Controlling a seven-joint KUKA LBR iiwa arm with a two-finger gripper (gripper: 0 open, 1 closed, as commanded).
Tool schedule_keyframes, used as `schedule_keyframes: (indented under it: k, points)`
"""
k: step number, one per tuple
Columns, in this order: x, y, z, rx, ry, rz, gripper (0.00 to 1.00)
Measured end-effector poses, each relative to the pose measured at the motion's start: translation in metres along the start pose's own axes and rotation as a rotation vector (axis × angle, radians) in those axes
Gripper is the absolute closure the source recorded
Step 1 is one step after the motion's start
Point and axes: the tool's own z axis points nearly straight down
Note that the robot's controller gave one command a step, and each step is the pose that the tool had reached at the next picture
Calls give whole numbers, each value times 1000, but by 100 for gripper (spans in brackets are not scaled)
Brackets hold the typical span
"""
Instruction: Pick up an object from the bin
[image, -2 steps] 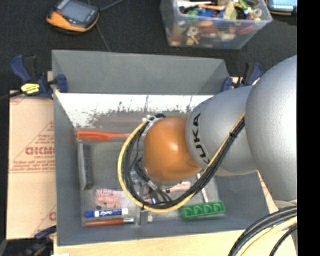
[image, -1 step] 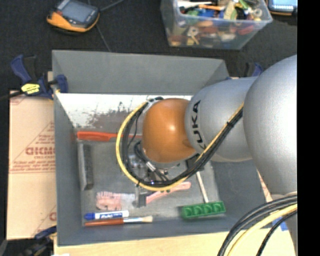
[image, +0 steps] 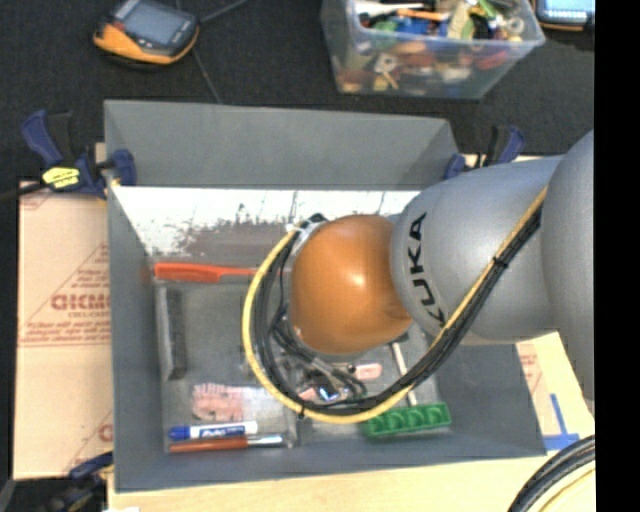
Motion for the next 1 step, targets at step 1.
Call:
schedule_keyframes:
  k: [1]
  points:
    - [-3, -9, -30, 0, -11, 319, 0]
